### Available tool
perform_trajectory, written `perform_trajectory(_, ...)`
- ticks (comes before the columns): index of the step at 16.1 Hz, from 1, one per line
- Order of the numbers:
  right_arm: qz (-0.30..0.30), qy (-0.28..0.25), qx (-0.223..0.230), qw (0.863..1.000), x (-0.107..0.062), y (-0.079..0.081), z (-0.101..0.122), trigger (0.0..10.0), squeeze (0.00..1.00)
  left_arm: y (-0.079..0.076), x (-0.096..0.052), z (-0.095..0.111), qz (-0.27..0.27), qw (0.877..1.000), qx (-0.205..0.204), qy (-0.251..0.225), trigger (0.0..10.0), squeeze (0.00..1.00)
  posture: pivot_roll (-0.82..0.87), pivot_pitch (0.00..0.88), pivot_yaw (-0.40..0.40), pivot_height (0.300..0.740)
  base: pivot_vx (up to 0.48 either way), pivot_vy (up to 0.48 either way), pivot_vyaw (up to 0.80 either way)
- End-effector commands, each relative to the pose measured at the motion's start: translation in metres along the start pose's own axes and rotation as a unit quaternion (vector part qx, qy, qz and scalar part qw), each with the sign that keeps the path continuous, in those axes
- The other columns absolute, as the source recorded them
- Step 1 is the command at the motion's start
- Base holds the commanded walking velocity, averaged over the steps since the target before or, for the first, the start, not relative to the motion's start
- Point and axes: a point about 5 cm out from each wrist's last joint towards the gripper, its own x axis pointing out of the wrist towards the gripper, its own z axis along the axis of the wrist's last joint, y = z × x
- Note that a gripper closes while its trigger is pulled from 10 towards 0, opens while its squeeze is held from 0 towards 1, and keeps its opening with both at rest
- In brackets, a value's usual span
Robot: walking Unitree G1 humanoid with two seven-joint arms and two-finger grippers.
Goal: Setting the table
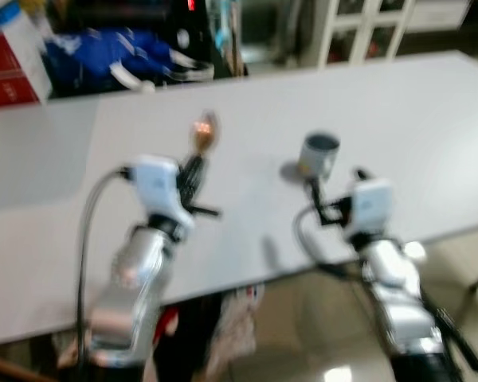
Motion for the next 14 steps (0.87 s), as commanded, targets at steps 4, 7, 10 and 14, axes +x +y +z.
perform_trajectory(4,0.016,-0.011,0.004,1.0,0.0057,0.0106,0.0063,10.0,0.0,0.0054,-0.001,0.0051,0.013,1.0,0.015,-0.006,0.0,0.0,-0.07,0.0,0.043,0.74,0.062,-0.444,0.0)
perform_trajectory(7,0.017,-0.007,0.004,1.0,0.0046,0.0109,0.0043,10.0,0.0,0.0051,-0.0016,0.0035,0.017,1.0,0.01,-0.004,0.0,0.0,-0.07,0.0,0.041,0.74,0.0,-0.466,0.0)
perform_trajectory(10,0.019,-0.008,0.003,1.0,0.0058,0.0111,0.0047,10.0,0.0,0.0067,0.0002,0.0053,0.02,1.0,-0.003,-0.01,0.0,0.0,-0.07,0.0,0.041,0.74,0.0,-0.303,0.0)
perform_trajectory(14,0.02,-0.006,0.002,1.0,0.0053,0.011,0.0036,10.0,0.0,0.0091,0.0015,0.0055,0.028,1.0,0.012,-0.008,0.0,0.0,-0.07,0.0,0.042,0.74,0.0,0.0,0.0)
